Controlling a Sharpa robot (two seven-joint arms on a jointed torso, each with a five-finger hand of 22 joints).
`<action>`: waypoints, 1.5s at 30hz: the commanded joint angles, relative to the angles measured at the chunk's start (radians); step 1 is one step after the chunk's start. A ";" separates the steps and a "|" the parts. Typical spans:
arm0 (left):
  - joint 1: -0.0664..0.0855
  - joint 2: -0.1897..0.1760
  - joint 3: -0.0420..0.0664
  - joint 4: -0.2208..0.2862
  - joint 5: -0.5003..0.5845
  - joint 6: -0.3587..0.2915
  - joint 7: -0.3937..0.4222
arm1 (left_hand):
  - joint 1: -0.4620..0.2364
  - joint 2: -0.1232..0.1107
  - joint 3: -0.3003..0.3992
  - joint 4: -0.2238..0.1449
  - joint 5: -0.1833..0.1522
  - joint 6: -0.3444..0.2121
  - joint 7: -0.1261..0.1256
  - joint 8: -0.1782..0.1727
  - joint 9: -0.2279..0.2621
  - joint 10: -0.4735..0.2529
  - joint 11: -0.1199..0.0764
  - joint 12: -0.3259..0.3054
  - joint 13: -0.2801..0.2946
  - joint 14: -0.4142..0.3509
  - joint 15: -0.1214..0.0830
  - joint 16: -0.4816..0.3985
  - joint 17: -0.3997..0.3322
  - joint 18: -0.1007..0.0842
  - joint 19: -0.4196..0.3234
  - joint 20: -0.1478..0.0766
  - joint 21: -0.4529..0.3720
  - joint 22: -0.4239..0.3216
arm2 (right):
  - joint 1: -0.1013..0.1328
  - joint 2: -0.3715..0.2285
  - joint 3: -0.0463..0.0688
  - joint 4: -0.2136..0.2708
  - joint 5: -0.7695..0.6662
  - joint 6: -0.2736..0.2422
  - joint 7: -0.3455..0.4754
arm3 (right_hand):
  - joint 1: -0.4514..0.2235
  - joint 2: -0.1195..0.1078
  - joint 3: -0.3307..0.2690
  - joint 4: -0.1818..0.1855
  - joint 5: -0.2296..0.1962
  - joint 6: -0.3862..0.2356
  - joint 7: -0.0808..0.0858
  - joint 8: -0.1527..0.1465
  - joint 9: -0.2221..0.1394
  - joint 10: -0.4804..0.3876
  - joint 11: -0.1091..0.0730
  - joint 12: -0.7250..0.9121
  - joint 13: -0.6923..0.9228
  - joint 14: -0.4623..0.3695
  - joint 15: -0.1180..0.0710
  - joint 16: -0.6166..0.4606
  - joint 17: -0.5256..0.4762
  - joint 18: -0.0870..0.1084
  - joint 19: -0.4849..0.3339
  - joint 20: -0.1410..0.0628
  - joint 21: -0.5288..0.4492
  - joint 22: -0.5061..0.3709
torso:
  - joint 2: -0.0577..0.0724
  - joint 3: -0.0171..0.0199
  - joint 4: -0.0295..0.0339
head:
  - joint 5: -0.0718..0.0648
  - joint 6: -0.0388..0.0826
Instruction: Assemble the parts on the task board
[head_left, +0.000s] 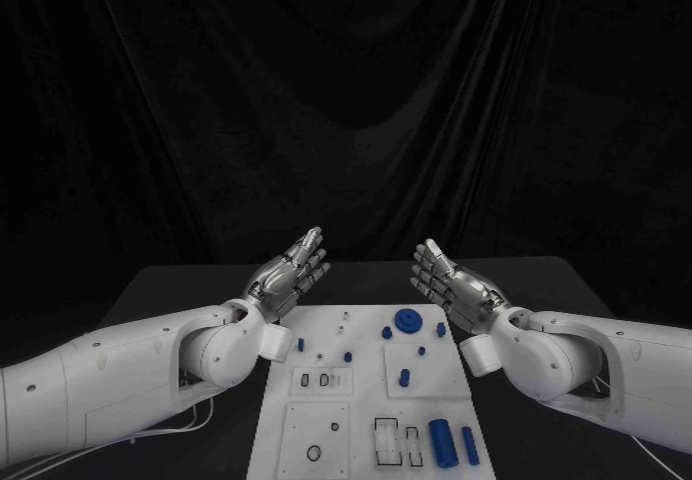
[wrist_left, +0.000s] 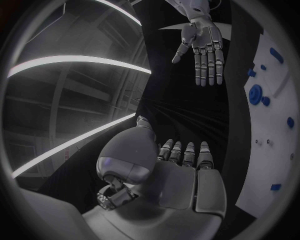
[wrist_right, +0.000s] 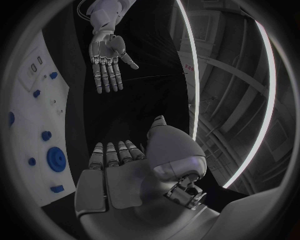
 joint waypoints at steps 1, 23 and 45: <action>0.012 0.004 -0.006 -0.005 0.053 0.169 0.021 | 0.018 -0.003 -0.003 0.000 -0.003 0.007 0.012 -0.001 0.001 0.000 0.015 0.000 0.000 0.001 -0.019 -0.004 -0.001 0.003 0.000 -0.013 -0.006 -0.002 | 0.002 -0.001 0.000 0.003 0.028 0.071 -0.025 | 0.004 -0.009 0.000 0.000 -0.008 0.001 0.013 0.007 0.004 0.000 0.013 -0.005 -0.001 0.000 -0.079 -0.004 -0.002 0.013 0.000 0.015 -0.004 -0.002 | 0.000 -0.0001 0.0002 | 0.000 0.000; 0.019 -0.102 -0.011 -0.013 -0.276 0.142 0.097 | 0.079 -0.002 0.024 0.002 0.039 0.048 0.052 0.005 0.006 0.001 0.038 0.004 0.001 0.001 0.000 -0.004 -0.001 0.010 0.000 0.015 -0.006 -0.002 | 0.033 -0.065 0.000 -0.061 -0.997 0.009 -0.261 | 0.281 -0.080 0.079 -0.034 0.170 0.071 0.128 0.026 0.014 0.008 0.197 0.013 0.004 0.000 0.123 -0.004 -0.002 0.011 0.000 0.198 -0.004 -0.002 | 0.036 -0.0012 0.0110 | 0.004 -0.055; 0.020 -0.125 -0.011 0.017 -0.276 0.129 0.077 | 0.119 0.014 0.047 0.004 0.148 0.078 0.077 0.009 0.010 0.001 0.054 0.006 0.002 0.001 0.019 -0.004 -0.001 0.009 0.000 0.034 -0.006 -0.002 | 0.159 0.026 0.000 -0.081 -2.020 -0.006 -0.520 | 0.376 -0.202 0.366 -0.228 0.051 0.480 0.124 0.027 0.044 0.680 0.173 0.052 0.058 1.381 0.030 0.406 0.349 0.017 1.355 0.094 0.377 0.155 | 0.070 -0.0061 0.0527 | -0.001 -0.067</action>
